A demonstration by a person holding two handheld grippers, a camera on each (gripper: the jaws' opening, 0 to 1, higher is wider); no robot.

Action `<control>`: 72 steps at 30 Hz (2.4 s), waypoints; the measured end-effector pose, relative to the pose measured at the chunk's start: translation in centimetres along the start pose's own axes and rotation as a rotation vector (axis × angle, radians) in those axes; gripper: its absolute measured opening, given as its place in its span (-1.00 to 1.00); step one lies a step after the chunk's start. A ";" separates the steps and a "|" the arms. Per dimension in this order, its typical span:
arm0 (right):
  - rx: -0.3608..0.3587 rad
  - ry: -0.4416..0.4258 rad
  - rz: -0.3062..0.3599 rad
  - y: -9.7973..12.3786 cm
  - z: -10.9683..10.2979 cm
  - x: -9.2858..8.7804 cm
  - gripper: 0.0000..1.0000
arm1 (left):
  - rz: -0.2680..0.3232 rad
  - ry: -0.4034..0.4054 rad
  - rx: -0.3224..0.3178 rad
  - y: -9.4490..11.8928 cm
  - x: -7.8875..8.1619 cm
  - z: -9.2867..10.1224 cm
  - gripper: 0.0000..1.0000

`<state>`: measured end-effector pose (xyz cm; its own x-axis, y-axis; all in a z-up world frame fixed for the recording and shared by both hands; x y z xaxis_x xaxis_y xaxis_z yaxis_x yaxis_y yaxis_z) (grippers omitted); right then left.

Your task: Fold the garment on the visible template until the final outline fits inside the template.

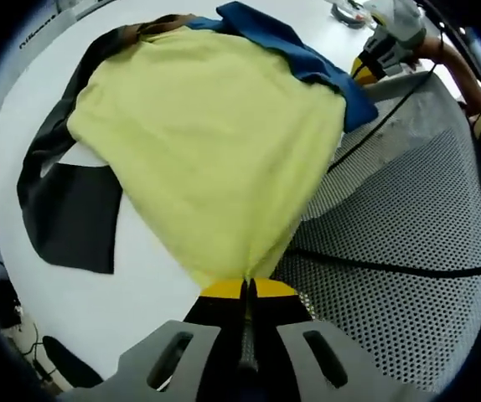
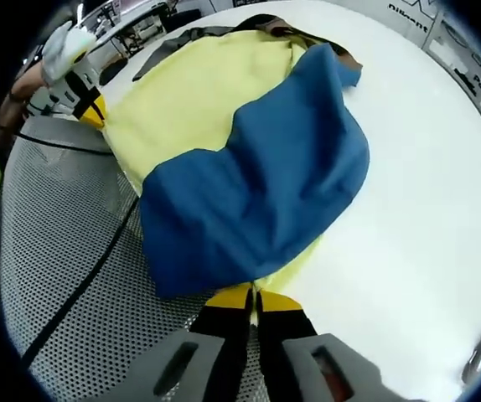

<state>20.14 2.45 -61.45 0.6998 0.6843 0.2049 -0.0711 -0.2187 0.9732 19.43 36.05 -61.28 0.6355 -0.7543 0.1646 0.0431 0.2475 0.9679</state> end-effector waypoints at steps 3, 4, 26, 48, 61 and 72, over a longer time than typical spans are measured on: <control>-0.009 0.011 -0.007 0.4 -0.1 0.1 -1.00 | -0.038 -0.061 0.037 0.1 0.0 -0.5 -1.00; -0.014 0.010 -0.006 0.5 0.0 0.2 -1.00 | -0.048 -0.072 0.041 0.2 -0.1 -0.5 -1.00; -0.075 0.044 0.064 3.0 1.8 1.5 -0.85 | 0.170 -0.044 -0.001 2.9 2.2 0.3 -0.50; -0.195 0.052 0.384 4.0 4.4 10.3 -0.79 | 0.490 -0.061 0.282 4.3 8.4 -4.7 -0.45; -0.168 -0.054 0.442 2.4 5.6 13.4 -0.77 | 0.679 -0.150 0.317 4.9 14.3 -6.8 -0.46; -0.168 -0.068 0.429 1.4 6.1 14.7 -0.78 | 0.688 -0.286 0.429 4.5 19.7 -9.4 -0.44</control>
<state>34.63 7.99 -57.70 0.6264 0.5086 0.5907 -0.4746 -0.3523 0.8066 39.39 28.05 -55.49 0.1926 -0.6594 0.7267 -0.6124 0.4978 0.6141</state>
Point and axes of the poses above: the point that each gripper's makers call its tool centre point, and the gripper's own axes: y roughly backward along the fingers, z roughly to its right, x roughly out of its top, the point moved 3 cm from there along y, roughly backward along the fingers, and after that the axes turned 2 degrees about y, right-handed, at the moved point
